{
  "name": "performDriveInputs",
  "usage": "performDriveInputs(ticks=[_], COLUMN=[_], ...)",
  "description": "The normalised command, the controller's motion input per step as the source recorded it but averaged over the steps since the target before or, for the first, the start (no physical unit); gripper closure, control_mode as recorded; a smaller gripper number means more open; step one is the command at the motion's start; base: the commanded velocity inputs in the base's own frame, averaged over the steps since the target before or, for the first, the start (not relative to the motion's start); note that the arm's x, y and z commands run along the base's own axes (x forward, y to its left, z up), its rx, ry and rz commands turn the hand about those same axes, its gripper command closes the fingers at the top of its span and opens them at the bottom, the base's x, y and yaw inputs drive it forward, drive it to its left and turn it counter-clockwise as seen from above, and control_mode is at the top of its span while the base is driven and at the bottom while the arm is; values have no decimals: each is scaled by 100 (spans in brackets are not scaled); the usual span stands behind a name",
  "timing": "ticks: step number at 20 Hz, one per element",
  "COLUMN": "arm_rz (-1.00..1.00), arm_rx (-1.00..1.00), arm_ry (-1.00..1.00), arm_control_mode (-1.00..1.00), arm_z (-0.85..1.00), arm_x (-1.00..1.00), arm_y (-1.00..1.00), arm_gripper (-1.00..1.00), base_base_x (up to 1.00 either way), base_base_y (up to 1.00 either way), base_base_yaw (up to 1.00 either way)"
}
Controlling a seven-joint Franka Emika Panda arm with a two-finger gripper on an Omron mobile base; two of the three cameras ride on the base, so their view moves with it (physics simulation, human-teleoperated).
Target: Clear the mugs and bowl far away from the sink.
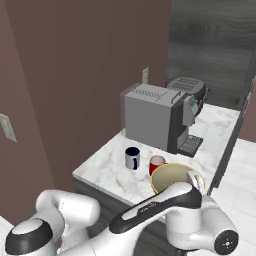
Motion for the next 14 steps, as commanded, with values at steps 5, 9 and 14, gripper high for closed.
performDriveInputs(ticks=[5, 9, 14], arm_rz=[0, 0, 0], arm_rx=[0, 0, 0], arm_ry=[-33, -29, -24], arm_control_mode=[-100, -100, -100], arm_z=[71, 76, 79], arm_x=[-51, -41, -32], arm_y=[-1, -5, -7], arm_gripper=[-100, -100, -100], base_base_x=[0, 0, 0], base_base_y=[0, 0, 0], base_base_yaw=[0, 0, 0])
